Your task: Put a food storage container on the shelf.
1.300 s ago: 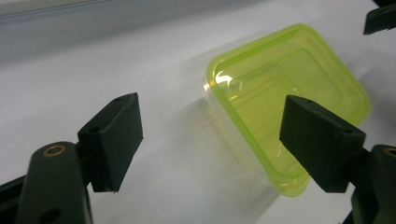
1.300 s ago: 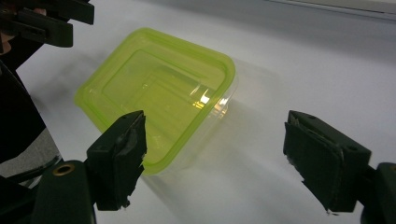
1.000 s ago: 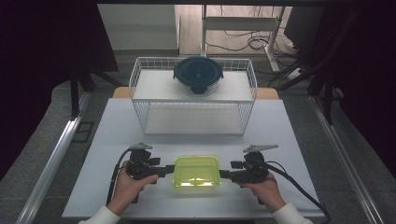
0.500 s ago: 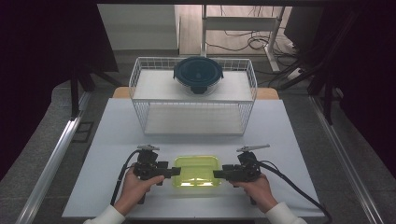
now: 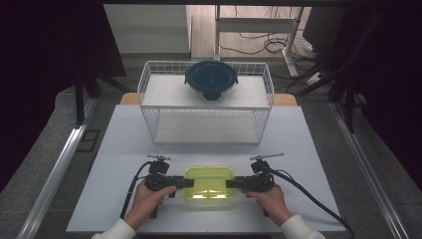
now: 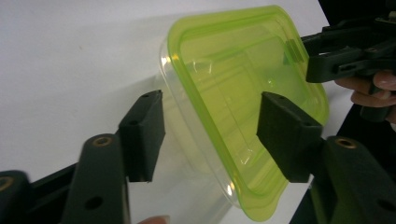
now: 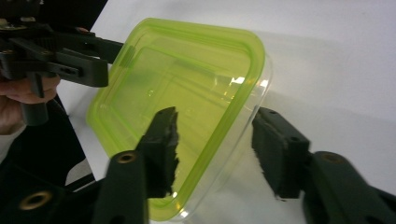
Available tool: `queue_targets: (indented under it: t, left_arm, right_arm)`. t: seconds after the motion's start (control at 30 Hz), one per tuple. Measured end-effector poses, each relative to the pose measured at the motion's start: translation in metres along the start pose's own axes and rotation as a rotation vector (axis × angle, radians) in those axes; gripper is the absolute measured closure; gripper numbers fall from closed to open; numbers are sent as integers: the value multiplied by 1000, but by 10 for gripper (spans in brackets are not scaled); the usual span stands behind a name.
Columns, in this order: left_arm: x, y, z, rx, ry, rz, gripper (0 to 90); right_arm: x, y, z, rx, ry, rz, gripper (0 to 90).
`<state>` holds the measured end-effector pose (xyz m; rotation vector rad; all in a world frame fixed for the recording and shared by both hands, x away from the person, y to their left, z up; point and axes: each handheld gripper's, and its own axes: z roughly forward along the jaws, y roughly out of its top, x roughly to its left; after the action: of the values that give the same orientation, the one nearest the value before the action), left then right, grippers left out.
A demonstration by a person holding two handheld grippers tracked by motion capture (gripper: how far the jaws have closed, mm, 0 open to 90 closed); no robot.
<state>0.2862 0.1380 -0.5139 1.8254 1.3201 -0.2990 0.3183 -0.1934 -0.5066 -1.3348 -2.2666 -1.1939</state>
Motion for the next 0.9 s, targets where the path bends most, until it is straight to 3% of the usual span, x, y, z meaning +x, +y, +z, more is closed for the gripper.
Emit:
queue_targets:
  t: [0.1, 0.17, 0.37, 0.43, 0.5, 0.9]
  left_arm:
    - [-1, -1, 4, 7, -11, -21, 502]
    - [-2, -1, 4, 3, 11, -30, 529]
    - [-4, -2, -1, -22, 11, -53, 601]
    - [-3, -4, -3, -34, -7, -73, 629]
    - [-3, -6, -6, -51, -5, -79, 728]
    - [-10, -8, -13, -83, -32, -33, 791]
  right_arm:
    - [0, 0, 2, 9, 13, 15, 607]
    - [0, -1, 1, 13, -4, 18, 650]
    - [3, -2, -1, 2, -15, 41, 698]
    - [4, -3, -2, 1, -18, 46, 709]
    - [6, -3, -4, -5, -21, 48, 725]
    - [12, -2, -17, -47, -28, 25, 783]
